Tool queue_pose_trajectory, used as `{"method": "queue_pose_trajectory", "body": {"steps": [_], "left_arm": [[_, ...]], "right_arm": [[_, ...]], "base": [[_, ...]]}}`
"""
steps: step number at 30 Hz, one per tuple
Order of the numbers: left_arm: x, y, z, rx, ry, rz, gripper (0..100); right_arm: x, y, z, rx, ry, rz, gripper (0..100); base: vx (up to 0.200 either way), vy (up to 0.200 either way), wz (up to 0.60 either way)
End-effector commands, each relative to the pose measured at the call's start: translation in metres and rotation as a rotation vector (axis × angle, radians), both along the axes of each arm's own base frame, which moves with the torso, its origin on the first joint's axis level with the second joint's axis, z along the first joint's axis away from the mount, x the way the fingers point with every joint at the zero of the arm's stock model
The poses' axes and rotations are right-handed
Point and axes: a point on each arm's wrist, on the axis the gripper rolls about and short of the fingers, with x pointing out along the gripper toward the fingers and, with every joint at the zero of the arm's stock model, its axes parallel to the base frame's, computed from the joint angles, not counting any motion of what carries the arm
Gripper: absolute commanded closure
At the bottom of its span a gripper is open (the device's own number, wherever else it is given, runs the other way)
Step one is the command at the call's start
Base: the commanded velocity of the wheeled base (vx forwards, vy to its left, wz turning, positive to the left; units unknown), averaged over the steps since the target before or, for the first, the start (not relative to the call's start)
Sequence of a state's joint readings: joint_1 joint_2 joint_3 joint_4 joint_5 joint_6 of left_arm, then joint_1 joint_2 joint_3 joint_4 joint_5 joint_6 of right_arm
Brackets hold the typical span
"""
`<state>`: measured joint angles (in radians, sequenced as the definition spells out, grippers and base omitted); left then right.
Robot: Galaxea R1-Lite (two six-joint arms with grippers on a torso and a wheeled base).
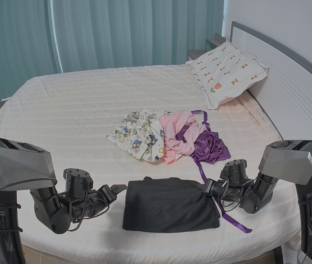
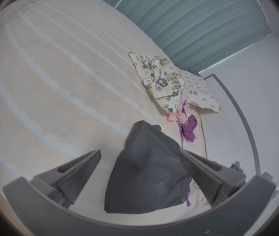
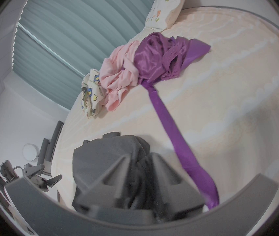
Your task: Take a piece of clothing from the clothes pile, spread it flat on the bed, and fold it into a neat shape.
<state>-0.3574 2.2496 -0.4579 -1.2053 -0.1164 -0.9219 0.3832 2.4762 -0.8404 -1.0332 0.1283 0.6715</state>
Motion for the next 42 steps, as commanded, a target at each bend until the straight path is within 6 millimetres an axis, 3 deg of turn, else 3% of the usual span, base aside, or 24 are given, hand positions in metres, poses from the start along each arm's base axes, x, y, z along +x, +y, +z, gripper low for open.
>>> {"method": "queue_pose_trajectory", "body": {"steps": [1,10,11,15,24,38,42], "left_arm": [[-0.001,0.000,-0.004,0.009,0.012,0.001,0],[0.000,0.001,-0.007,0.021,0.014,0.016,0],[0.000,0.001,-0.007,0.021,0.014,0.016,0],[-0.001,0.000,-0.008,0.022,0.019,0.014,0],[-0.002,0.000,-0.009,0.025,0.024,0.015,0],[-0.002,0.000,-0.010,0.024,0.027,0.016,0],[-0.002,0.001,-0.010,0.024,0.027,0.017,0]], "right_arm": [[0.000,-0.003,-0.002,-0.026,-0.003,-0.039,100],[0.004,-0.006,-0.003,-0.040,-0.025,-0.083,100],[0.005,-0.006,-0.004,-0.041,-0.031,-0.081,0],[0.003,-0.005,-0.004,-0.029,-0.050,-0.072,0],[-0.014,-0.016,0.021,-0.025,-0.057,-0.074,0],[-0.041,-0.015,0.013,-0.074,0.002,0.024,0],[-0.047,-0.015,0.010,-0.078,0.014,0.051,0]], "base": [[0.000,0.000,0.00],[0.000,0.000,0.00],[0.000,0.000,0.00],[0.000,0.000,0.00],[0.000,0.000,0.00],[-0.171,0.000,0.00],[0.000,0.000,0.00]]}}
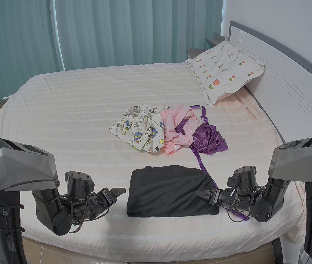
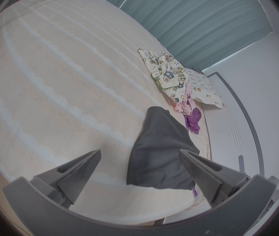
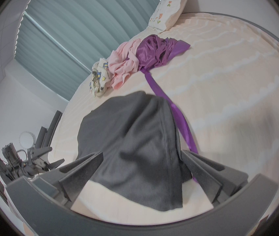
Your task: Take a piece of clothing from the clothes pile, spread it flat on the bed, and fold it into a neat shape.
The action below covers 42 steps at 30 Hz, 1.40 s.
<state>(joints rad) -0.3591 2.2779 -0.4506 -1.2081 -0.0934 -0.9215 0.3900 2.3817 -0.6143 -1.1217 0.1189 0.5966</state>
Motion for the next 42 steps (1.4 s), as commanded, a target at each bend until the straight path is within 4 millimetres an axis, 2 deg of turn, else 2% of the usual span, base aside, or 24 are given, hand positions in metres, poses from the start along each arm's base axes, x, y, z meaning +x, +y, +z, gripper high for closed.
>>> {"method": "queue_pose_trajectory", "body": {"steps": [1,7,8,21,34,35,42], "left_arm": [[0.000,0.000,0.000,0.000,0.001,0.000,0],[0.000,0.000,-0.001,0.000,0.001,0.000,0],[0.000,0.000,-0.001,0.000,0.001,0.000,0],[0.001,0.000,0.000,-0.001,-0.002,0.002,0],[0.001,0.000,0.000,-0.001,-0.002,0.002,0],[0.001,0.000,-0.001,-0.001,-0.001,0.002,0],[0.001,0.000,0.000,-0.001,-0.002,0.002,0]], "right_arm": [[-0.005,-0.001,-0.001,-0.013,0.008,0.014,0],[-0.010,-0.001,-0.007,-0.037,0.002,0.078,0],[-0.010,-0.001,-0.007,-0.037,0.002,0.078,100],[-0.013,-0.015,-0.004,-0.119,0.050,0.085,100],[-0.022,-0.016,-0.008,-0.159,0.098,0.114,100],[-0.022,-0.016,-0.008,-0.160,0.101,0.114,0],[-0.023,-0.016,-0.008,-0.162,0.105,0.116,0]], "base": [[0.000,0.000,0.00],[0.000,0.000,0.00],[0.000,0.000,0.00],[0.000,0.000,0.00],[0.000,0.000,0.00],[0.000,0.000,0.00],[0.000,0.000,0.00]]}}
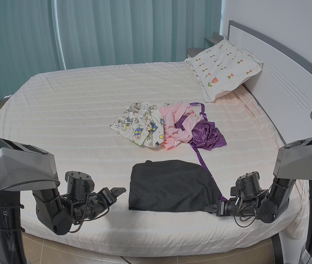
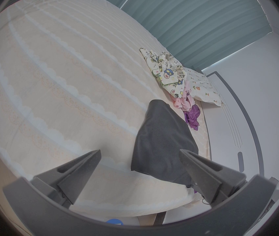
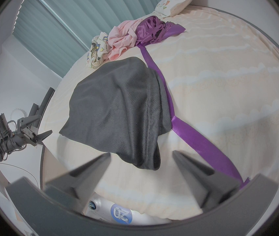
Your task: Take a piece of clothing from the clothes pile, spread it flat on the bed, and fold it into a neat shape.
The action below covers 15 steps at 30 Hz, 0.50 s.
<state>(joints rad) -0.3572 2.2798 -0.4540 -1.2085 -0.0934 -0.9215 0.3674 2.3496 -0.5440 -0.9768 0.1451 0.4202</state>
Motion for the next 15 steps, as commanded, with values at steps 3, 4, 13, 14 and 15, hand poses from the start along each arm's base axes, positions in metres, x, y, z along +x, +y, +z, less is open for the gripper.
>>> {"method": "queue_pose_trajectory", "body": {"steps": [3,4,13,14,15], "left_arm": [[0.000,0.000,0.002,-0.001,-0.005,0.001,0],[0.000,0.000,0.003,-0.003,-0.009,0.003,0],[-0.009,0.012,0.089,-0.063,-0.260,0.038,0],[-0.013,0.014,0.099,-0.060,-0.282,0.036,0],[-0.019,0.016,0.109,-0.049,-0.300,0.030,0]], "right_arm": [[0.002,-0.002,0.017,0.014,-0.051,-0.008,0],[0.004,-0.004,0.025,0.022,-0.076,-0.018,0],[-0.004,-0.046,0.107,0.060,-0.312,-0.224,0],[-0.009,-0.048,0.116,0.066,-0.341,-0.249,0],[-0.016,-0.051,0.126,0.079,-0.375,-0.274,0]], "base": [[0.000,0.000,0.00],[0.000,0.000,0.00],[0.000,0.000,0.00],[0.000,0.000,0.00],[0.000,0.000,0.00]]}}
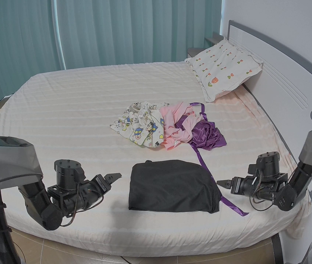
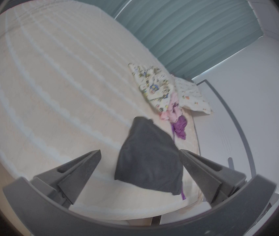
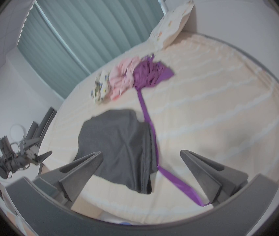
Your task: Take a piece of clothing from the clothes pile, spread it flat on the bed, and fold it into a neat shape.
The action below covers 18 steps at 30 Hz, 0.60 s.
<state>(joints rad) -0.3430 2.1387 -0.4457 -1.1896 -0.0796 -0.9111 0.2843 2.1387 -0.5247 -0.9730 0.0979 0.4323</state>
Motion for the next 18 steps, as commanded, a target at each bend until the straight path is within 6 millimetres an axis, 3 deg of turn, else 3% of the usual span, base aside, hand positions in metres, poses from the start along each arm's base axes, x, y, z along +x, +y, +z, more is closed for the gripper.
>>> {"method": "queue_pose_trajectory", "body": {"steps": [1,6,9,18], "left_arm": [[-0.022,0.012,0.076,-0.008,-0.203,0.005,0],[-0.058,0.026,0.116,0.062,-0.328,0.033,0],[-0.081,0.035,0.127,0.112,-0.394,0.052,0],[-0.134,0.056,0.156,0.231,-0.574,0.176,0]], "right_arm": [[-0.028,-0.027,0.070,0.056,-0.219,-0.164,0],[-0.066,-0.041,0.113,0.087,-0.368,-0.207,0],[-0.095,-0.046,0.123,0.075,-0.423,-0.195,0],[-0.154,-0.061,0.141,0.052,-0.584,-0.180,0]], "base": [[0.000,0.000,0.00],[0.000,0.000,0.00],[0.000,0.000,0.00],[0.000,0.000,0.00]]}}
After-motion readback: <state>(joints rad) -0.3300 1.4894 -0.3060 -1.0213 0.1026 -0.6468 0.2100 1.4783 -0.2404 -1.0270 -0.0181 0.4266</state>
